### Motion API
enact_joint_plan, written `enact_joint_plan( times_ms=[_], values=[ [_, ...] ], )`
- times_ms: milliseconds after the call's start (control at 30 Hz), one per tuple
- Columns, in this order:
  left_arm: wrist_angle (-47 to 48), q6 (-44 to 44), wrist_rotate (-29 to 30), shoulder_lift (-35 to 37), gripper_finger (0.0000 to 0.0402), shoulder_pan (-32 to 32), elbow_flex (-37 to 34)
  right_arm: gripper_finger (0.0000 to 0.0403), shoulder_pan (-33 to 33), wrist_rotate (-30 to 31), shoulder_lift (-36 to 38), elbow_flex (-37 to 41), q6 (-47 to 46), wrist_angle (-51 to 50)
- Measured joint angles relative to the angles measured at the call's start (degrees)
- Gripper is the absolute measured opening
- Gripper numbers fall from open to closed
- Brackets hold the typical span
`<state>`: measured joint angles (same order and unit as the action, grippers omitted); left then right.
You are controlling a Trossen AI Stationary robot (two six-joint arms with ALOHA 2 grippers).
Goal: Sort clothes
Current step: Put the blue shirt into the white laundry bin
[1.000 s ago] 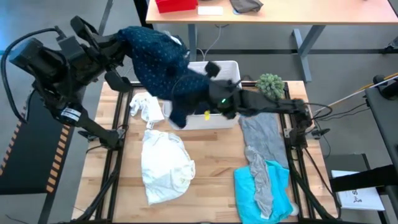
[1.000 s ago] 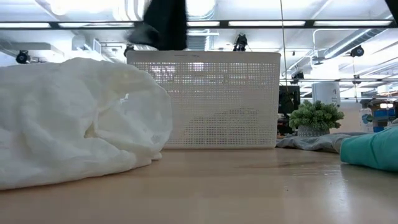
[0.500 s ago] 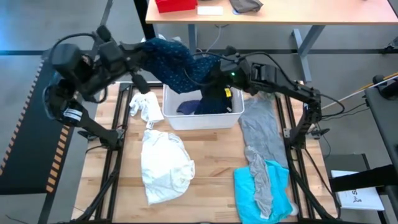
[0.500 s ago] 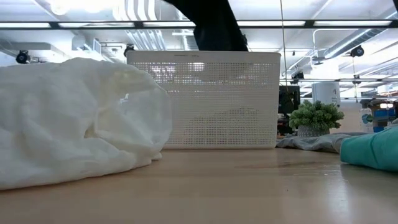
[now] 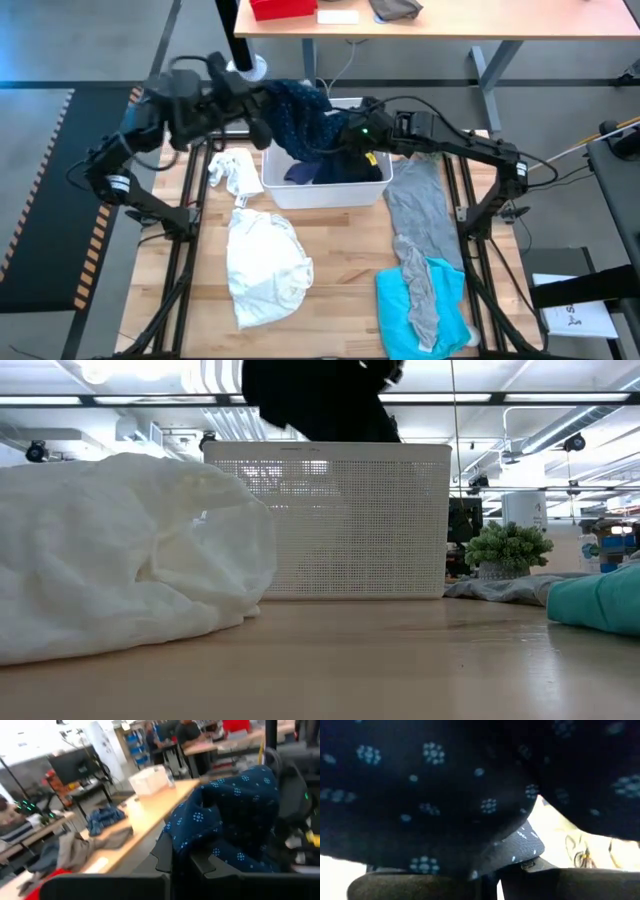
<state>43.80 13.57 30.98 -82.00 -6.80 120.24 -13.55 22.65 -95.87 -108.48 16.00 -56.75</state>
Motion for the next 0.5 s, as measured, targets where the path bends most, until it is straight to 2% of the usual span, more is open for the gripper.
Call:
enact_joint_plan(
  times_ms=[167, 300, 400, 500],
  values=[
    [-2.5, -2.9, -2.4, 1.9, 0.0000, -3.3, -9.7, 0.0010, -1.5, -0.5, 5.1, 10.2, -2.0, 1.2],
    [-10.4, -4.7, -7.1, 5.2, 0.0000, -6.4, -19.4, 0.0010, -2.2, -1.0, 10.8, 18.4, -3.3, 6.2],
    [-16.2, -6.2, -10.4, 7.3, 0.0000, -9.4, -26.8, 0.0010, -2.6, -4.1, 15.1, 23.7, -5.2, 11.4],
    [-21.3, -9.6, -16.2, 8.4, 0.0000, -13.4, -33.6, 0.0018, -2.7, -5.8, 18.1, 27.9, -7.4, 16.6]
  ],
)
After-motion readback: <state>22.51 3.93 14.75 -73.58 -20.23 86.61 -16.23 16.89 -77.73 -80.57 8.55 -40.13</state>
